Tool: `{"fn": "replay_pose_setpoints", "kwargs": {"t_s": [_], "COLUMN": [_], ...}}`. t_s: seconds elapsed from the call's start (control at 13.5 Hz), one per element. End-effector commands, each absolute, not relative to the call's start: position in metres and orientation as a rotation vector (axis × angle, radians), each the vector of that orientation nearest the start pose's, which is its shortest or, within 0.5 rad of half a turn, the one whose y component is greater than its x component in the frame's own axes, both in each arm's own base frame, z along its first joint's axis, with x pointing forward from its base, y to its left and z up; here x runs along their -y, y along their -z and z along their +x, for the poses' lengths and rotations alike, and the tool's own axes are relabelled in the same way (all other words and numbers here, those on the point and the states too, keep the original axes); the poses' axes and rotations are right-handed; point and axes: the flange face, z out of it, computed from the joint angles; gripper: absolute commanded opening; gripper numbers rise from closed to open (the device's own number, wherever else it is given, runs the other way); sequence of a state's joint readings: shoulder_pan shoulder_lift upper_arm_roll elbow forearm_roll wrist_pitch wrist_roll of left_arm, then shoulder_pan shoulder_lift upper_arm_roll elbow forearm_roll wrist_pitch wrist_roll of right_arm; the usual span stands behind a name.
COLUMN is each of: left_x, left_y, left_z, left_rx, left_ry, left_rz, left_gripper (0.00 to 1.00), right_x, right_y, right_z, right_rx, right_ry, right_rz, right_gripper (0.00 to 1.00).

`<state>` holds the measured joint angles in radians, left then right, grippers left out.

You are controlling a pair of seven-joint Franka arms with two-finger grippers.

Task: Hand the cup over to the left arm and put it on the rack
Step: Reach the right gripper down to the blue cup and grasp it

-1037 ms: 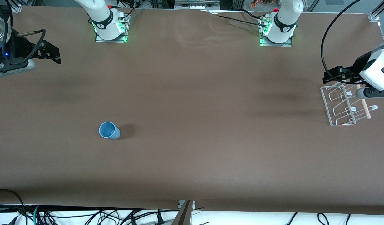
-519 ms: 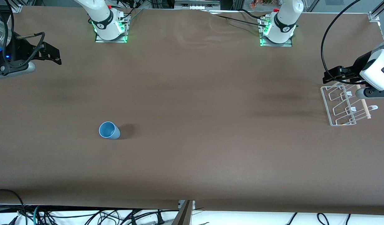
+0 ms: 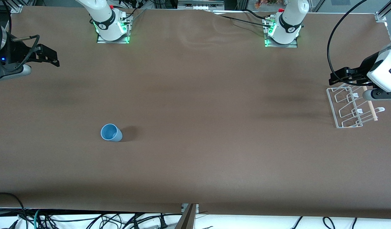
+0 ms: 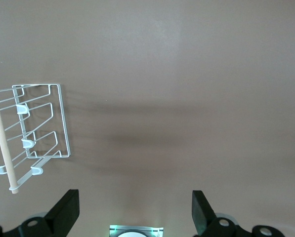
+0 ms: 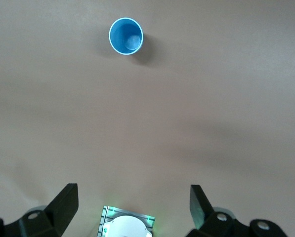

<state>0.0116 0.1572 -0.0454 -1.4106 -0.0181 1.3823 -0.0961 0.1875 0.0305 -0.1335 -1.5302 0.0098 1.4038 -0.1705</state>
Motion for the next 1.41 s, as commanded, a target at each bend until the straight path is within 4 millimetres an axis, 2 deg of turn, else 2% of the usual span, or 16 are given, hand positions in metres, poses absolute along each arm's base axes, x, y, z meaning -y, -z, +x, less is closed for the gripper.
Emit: {"fn": "replay_pose_setpoints", "kwargs": {"t_s": [0.0,0.15,0.44,0.67,0.89,1.11,1.33], "left_x": [0.023,0.023,0.029,0.025,0.028,0.029,0.027], "left_y": [-0.596,-0.599,-0.598,-0.599,-0.599,-0.599,-0.597], "left_z": [0.589,0.589,0.590,0.590,0.590,0.590,0.590], "left_rx": [0.101,0.098,0.084,0.089,0.082,0.079,0.079], "left_ry": [-0.288,-0.276,-0.276,-0.273,-0.273,-0.273,-0.276], "left_rz": [-3.157,-3.159,-3.158,-3.158,-3.159,-3.158,-3.160], "left_gripper": [1.00,1.00,1.00,1.00,1.00,1.00,1.00], "right_x": [-0.029,-0.029,-0.029,-0.029,-0.030,-0.032,-0.038], "right_y": [-0.611,-0.610,-0.588,-0.561,-0.519,-0.466,-0.415], "right_z": [0.535,0.534,0.538,0.543,0.548,0.551,0.570], "right_rx": [0.354,0.351,0.350,0.349,0.349,0.350,0.358], "right_ry": [-0.210,-0.199,-0.178,-0.152,-0.100,-0.026,-0.006], "right_rz": [-3.083,-3.088,-3.094,-3.097,-3.102,-3.110,-3.123], "right_gripper": [1.00,1.00,1.00,1.00,1.00,1.00,0.99]}}
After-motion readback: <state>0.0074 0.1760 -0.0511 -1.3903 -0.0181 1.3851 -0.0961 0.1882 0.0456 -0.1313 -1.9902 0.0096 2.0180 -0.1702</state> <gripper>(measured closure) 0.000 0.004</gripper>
